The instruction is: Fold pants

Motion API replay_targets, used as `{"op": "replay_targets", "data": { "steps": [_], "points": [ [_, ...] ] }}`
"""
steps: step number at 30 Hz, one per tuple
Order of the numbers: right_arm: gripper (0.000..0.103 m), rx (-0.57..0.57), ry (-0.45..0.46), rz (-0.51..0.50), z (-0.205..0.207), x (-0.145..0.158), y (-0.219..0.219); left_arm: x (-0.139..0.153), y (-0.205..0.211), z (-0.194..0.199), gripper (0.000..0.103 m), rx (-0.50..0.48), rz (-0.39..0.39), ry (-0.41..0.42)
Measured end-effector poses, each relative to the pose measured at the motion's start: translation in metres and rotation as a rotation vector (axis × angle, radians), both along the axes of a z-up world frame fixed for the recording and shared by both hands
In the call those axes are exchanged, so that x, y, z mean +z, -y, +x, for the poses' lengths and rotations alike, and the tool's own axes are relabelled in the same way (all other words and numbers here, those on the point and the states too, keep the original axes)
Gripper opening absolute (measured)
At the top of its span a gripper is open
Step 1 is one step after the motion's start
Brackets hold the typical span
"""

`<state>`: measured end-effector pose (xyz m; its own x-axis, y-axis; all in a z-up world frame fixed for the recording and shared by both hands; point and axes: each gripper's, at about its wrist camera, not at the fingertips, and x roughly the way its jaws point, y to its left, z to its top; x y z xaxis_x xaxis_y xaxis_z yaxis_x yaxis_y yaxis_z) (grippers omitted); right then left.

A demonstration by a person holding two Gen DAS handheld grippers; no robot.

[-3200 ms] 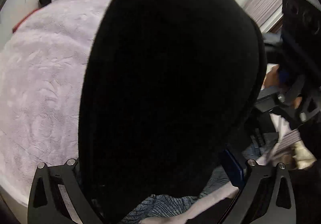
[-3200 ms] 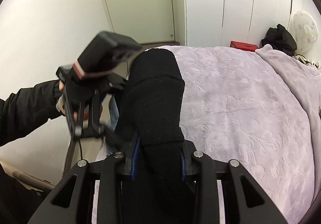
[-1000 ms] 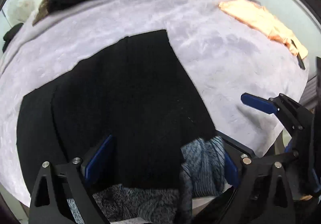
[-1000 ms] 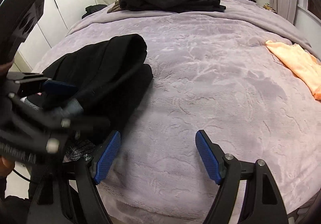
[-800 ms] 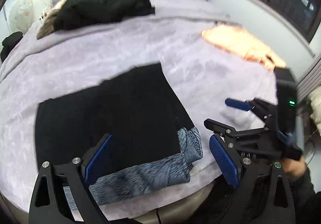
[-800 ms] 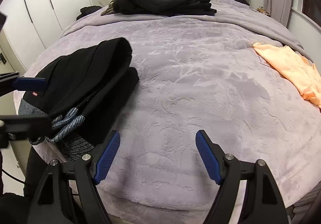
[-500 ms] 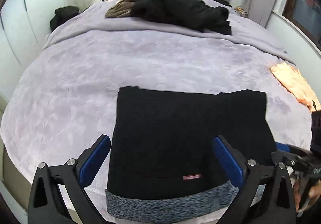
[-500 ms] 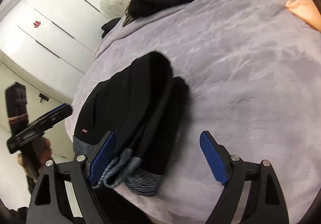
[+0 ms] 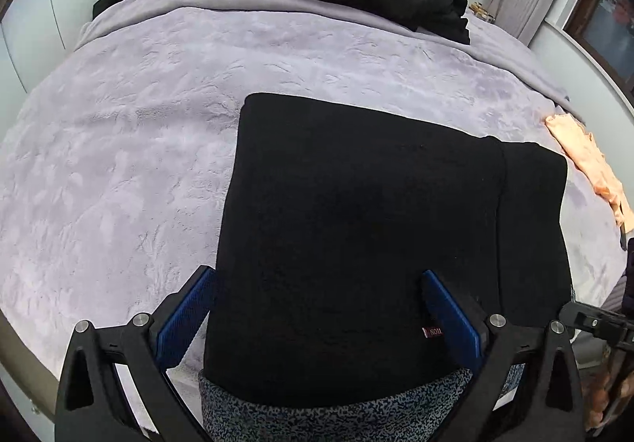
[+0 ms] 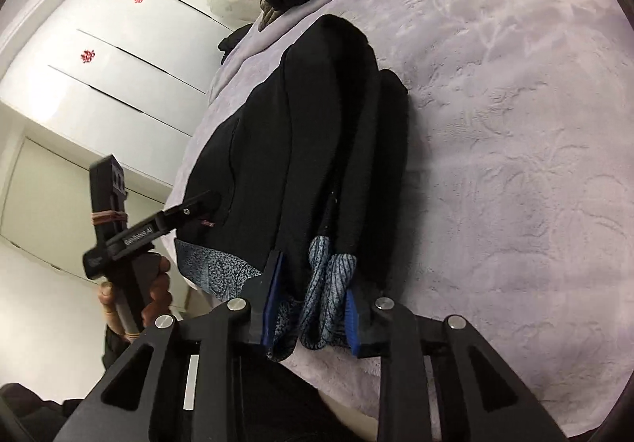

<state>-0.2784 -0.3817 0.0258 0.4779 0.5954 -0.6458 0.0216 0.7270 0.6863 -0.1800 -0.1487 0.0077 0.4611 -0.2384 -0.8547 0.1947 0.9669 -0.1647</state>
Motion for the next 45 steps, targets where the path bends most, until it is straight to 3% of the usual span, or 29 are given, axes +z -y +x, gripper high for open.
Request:
{"op": "replay_targets", "data": {
  "steps": [1,2,5,7,11,14,16,17,19,23,26,28,31,34,36,38,40,42,45],
  "points": [
    [0.055,-0.041,0.003,-0.067,-0.003,0.011,0.006,0.008,-0.002,-0.002,0.102,0.01,0.023,0.027],
    [0.065,-0.097,0.041,-0.157,-0.008,0.027,0.009,0.019,-0.003,-0.006,0.102,0.021,0.058,0.081],
    [0.075,-0.161,0.242,-0.347,-0.014,0.076,0.001,0.041,0.002,-0.004,0.102,-0.003,0.077,0.163],
    [0.084,-0.077,0.339,-0.399,0.001,0.094,-0.023,0.046,0.014,0.008,0.102,-0.042,0.066,0.161],
    [0.084,0.12,0.44,-0.512,0.052,0.096,-0.083,0.037,0.041,0.049,0.102,-0.073,0.106,0.113],
    [0.084,0.144,0.369,-0.531,0.096,0.074,-0.095,0.015,0.039,0.082,0.101,-0.024,0.117,0.026],
    [0.084,0.132,0.235,-0.508,0.12,0.048,-0.083,-0.005,0.031,0.099,0.101,0.008,0.098,-0.056],
    [0.084,0.104,0.177,-0.48,0.125,0.037,-0.073,-0.013,0.023,0.104,0.101,0.02,0.05,-0.096],
    [0.084,0.089,0.157,-0.413,0.121,0.027,-0.058,-0.023,0.01,0.108,0.101,0.033,-0.06,-0.146],
    [0.084,0.12,0.168,-0.52,0.114,0.017,-0.067,-0.041,0.002,0.112,0.103,0.048,-0.133,-0.187],
    [0.084,0.119,0.162,-0.579,0.111,0.023,-0.07,-0.031,0.005,0.105,0.103,0.049,-0.095,-0.159],
    [0.084,0.091,0.178,-0.629,0.097,0.04,-0.07,-0.01,0.003,0.086,0.103,0.063,-0.005,-0.065],
    [0.085,0.134,0.274,-0.722,0.069,0.06,-0.091,0.012,-0.004,0.055,0.103,0.029,0.091,0.044],
    [0.089,0.203,0.276,-0.793,0.053,0.055,-0.113,0.011,-0.012,0.024,0.103,0.021,0.162,0.061],
    [0.09,0.237,0.194,-0.799,0.051,0.035,-0.115,-0.002,-0.018,0.007,0.103,0.003,0.169,0.04],
    [0.098,0.204,0.173,-0.779,0.044,0.022,-0.102,-0.012,-0.032,-0.008,0.103,0.009,0.103,0.021],
    [0.103,0.152,0.116,-0.686,0.036,0.019,-0.078,-0.011,-0.047,-0.023,0.103,0.016,0.014,-0.01],
    [0.103,0.089,0.067,-0.577,0.025,0.024,-0.055,0.005,-0.061,-0.043,0.103,0.044,-0.005,0.031],
    [0.103,0.057,0.158,-0.665,0.005,0.05,-0.062,0.028,-0.073,-0.062,0.103,0.041,-0.027,0.117]
  ]
}}
